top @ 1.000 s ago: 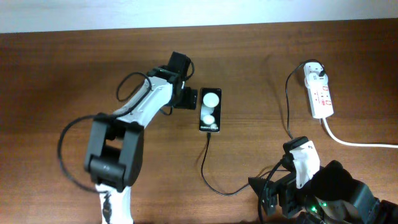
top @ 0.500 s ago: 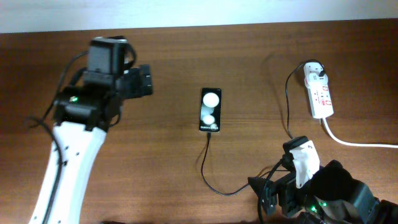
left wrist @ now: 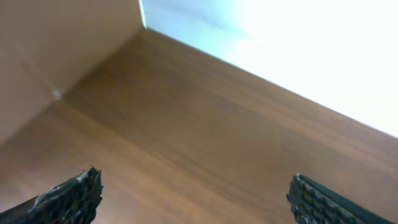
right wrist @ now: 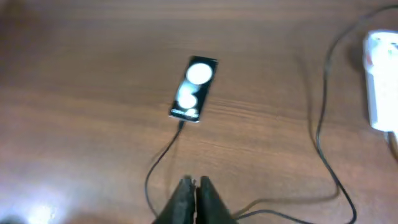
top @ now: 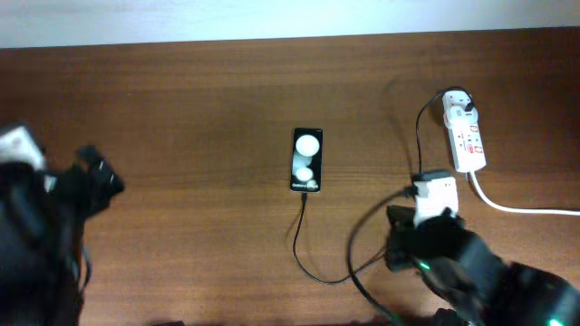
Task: Plug charger to phone and switch on socket
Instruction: 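Withdraw the left arm and move the right gripper to the power strip, then press the orange switch beside the charger plug with the right gripper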
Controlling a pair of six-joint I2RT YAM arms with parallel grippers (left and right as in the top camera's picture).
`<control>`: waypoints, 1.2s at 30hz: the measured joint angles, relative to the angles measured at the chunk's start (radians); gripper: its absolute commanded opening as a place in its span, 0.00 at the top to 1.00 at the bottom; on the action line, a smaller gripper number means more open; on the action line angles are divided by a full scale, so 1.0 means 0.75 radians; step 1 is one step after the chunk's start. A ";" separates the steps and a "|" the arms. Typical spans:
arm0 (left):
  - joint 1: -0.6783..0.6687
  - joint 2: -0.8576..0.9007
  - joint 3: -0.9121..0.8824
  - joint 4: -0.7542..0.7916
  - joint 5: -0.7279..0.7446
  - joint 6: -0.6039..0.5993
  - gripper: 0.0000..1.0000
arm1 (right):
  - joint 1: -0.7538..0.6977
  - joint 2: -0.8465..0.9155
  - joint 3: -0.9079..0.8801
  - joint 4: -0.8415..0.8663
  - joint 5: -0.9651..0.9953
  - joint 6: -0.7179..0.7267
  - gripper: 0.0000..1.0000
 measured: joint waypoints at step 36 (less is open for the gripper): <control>-0.099 -0.808 -0.012 -0.696 0.000 -0.008 0.01 | -1.728 1.493 0.493 0.523 -0.791 -0.034 0.96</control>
